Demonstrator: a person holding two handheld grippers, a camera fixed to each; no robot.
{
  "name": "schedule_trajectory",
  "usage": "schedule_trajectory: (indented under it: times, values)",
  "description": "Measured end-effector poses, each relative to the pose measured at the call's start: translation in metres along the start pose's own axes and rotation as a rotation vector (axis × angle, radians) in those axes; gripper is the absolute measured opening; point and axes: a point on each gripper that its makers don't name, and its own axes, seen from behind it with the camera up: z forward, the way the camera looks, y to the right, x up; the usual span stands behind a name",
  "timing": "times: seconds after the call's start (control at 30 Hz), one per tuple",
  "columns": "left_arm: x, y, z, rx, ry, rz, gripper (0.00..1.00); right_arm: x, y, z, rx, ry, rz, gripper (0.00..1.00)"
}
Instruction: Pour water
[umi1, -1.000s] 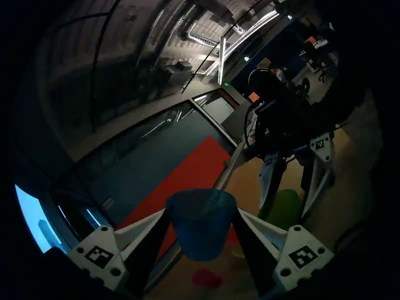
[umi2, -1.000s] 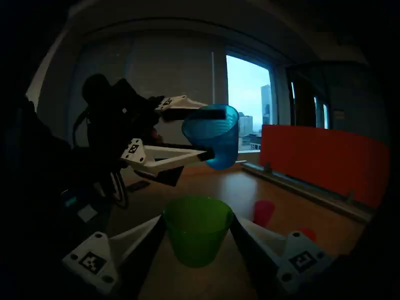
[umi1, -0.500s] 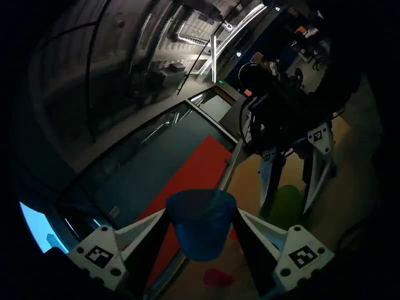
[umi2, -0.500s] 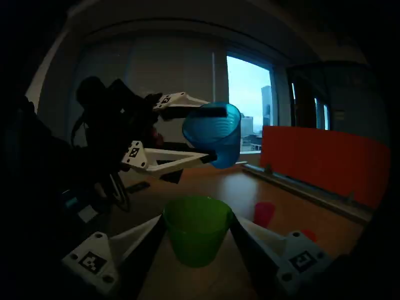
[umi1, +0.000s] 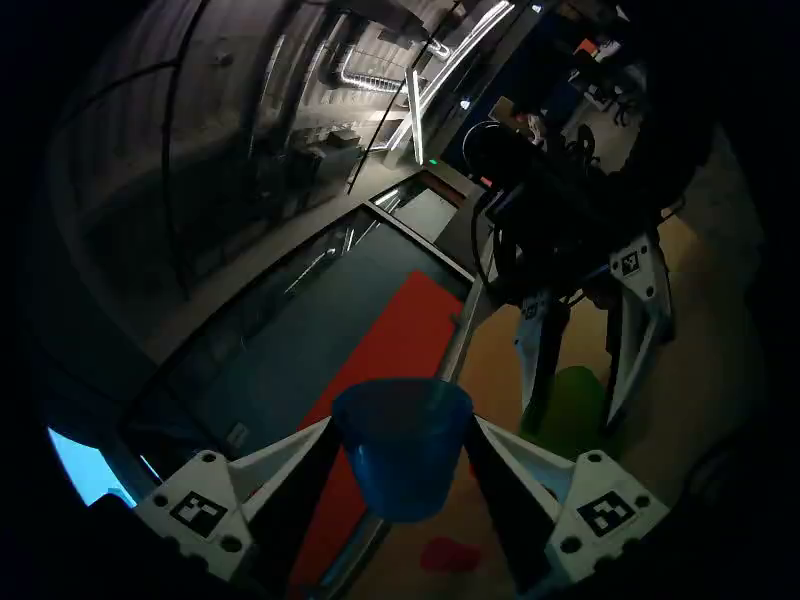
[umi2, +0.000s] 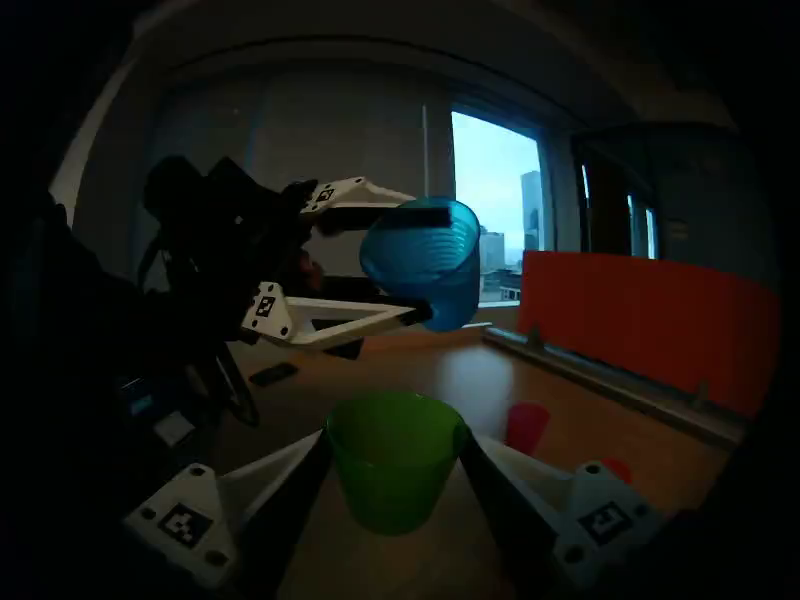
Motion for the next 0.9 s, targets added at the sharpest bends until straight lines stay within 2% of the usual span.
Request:
schedule_trajectory:
  times: [0.5, 0.9]
  values:
    - [0.0029, 0.0013, 0.0043, -0.005, -0.001, 0.068, 0.85, 0.0016, -0.0005, -0.0026, 0.002, -0.001, -0.008, 0.91]
    - [0.0066, 0.002, 0.0048, -0.015, 0.002, 0.096, 0.85, 0.0014, -0.0031, -0.0037, 0.006, -0.001, -0.021, 0.92]
